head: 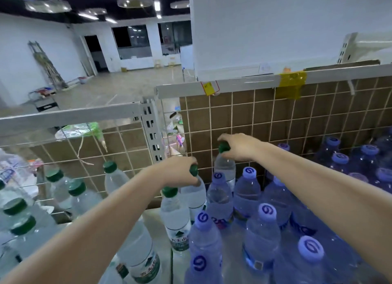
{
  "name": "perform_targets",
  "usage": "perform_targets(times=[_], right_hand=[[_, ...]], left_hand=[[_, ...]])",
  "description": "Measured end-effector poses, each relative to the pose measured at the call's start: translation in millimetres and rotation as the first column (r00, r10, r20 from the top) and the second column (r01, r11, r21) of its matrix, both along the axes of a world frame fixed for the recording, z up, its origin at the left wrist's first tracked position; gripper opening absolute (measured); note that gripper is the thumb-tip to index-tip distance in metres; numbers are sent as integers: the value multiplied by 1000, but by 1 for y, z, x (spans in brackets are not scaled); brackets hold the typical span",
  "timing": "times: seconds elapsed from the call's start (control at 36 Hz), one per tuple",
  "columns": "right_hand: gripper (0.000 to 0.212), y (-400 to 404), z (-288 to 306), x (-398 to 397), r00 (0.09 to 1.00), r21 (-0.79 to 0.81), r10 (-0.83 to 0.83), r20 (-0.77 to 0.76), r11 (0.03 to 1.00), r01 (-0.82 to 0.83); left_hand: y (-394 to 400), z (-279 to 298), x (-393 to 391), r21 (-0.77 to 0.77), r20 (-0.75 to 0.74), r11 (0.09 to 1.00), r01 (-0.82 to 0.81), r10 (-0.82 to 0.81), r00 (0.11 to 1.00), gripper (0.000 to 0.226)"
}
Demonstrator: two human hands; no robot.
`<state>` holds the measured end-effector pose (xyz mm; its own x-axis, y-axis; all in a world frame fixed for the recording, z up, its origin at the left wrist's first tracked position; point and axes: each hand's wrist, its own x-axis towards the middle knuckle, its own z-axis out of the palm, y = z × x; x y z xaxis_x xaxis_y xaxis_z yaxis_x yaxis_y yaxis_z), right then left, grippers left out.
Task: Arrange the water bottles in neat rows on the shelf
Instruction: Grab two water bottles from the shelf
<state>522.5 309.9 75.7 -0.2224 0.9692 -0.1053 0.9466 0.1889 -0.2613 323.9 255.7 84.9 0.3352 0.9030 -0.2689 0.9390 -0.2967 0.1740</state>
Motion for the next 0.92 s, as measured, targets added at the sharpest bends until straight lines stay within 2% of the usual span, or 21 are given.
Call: perform_targets(times=[0.08,0.17,0.39,0.53,0.64,0.75,0.83,0.92], right_hand=[[40,7,-6,-4,1000,-58,-8,7,998,8],[24,11,-10,-8,1000,-61,-20,-2,998,19],[21,11,-7,-12,999,-16,-11,-36,1000,10],[22,0,12,-19,997,141,3,-80,990,9],[22,-19,38,-28,967,333,-44,-252,934,129],[27,-40,66,-38,924,513,17,-382,836,196],[22,-54,89,-49,890,601,109,-443,773,204],[20,-67,109,-62,864,675,178,-471,703,223]], left_hand=[[6,-8,2,-12,8,999,31,-30,1000,31],[14,-14,-1,5,31,999,45,-45,998,29],[14,-16,-8,78,133,997,19,-29,991,25],[-1,6,-17,195,311,978,-76,12,950,19],[-21,33,-19,295,432,940,-173,30,901,20],[-49,62,-23,424,537,857,-294,24,843,20],[-70,82,-26,549,600,725,-416,4,800,19],[-91,102,-31,597,697,613,-518,-75,714,17]])
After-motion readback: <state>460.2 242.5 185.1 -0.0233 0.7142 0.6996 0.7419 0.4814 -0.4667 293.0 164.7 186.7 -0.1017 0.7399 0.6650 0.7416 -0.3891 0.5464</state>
